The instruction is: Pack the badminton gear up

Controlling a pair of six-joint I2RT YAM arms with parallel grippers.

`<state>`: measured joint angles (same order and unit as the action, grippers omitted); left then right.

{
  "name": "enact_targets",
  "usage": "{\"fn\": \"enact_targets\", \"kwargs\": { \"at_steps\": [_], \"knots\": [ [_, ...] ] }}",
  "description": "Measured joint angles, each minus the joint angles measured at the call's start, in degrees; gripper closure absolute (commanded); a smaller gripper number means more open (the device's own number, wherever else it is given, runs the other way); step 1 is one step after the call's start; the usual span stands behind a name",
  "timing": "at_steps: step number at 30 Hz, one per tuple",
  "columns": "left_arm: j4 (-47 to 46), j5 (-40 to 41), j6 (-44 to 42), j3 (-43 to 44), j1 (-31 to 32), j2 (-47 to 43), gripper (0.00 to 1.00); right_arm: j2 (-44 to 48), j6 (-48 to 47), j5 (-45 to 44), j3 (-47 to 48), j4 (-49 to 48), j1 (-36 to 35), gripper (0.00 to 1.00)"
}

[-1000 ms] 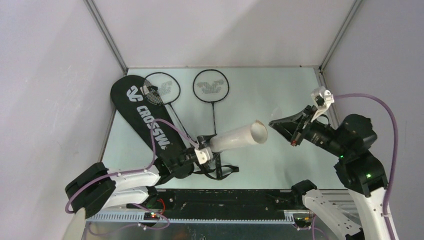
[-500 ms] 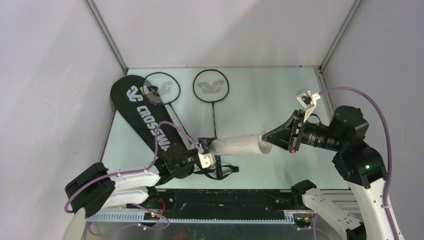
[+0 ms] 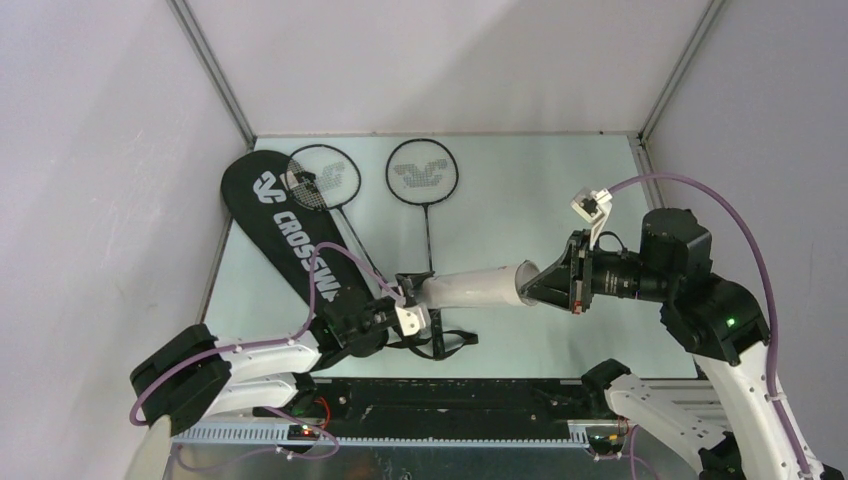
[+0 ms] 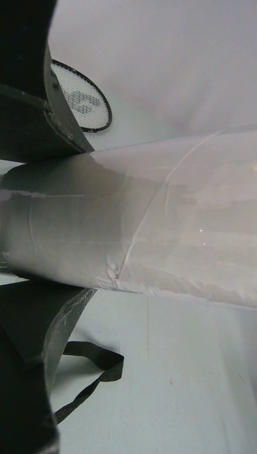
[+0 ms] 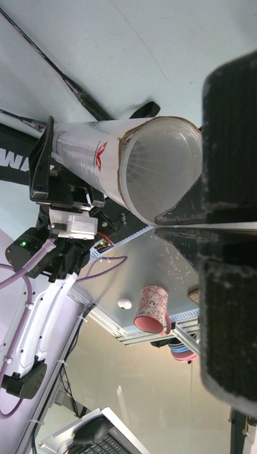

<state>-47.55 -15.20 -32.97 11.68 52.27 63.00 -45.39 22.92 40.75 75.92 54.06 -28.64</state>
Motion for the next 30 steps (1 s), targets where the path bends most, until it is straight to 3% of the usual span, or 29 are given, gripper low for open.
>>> {"fn": "enact_targets", "kwargs": {
  "at_steps": [6,10,16,30],
  "knots": [
    [-0.55,0.13,0.04,-0.28,0.00,0.00,1.00,-1.86,-0.02,-1.62,1.01,2.08,-1.11,1.00],
    [-0.74,0.26,0.13,-0.79,0.00,0.00,1.00,-2.67,-0.02,-2.12,1.18,2.54,-1.77,0.95],
    [-2.08,0.26,0.13,-1.60,0.00,0.00,1.00,-2.71,0.39,-2.27,1.22,2.43,-2.10,0.71],
    [-4.20,-1.05,0.59,-2.27,0.00,-0.72,1.00,-2.45,0.44,-3.56,3.02,1.05,-2.25,0.44]
  ]
}}
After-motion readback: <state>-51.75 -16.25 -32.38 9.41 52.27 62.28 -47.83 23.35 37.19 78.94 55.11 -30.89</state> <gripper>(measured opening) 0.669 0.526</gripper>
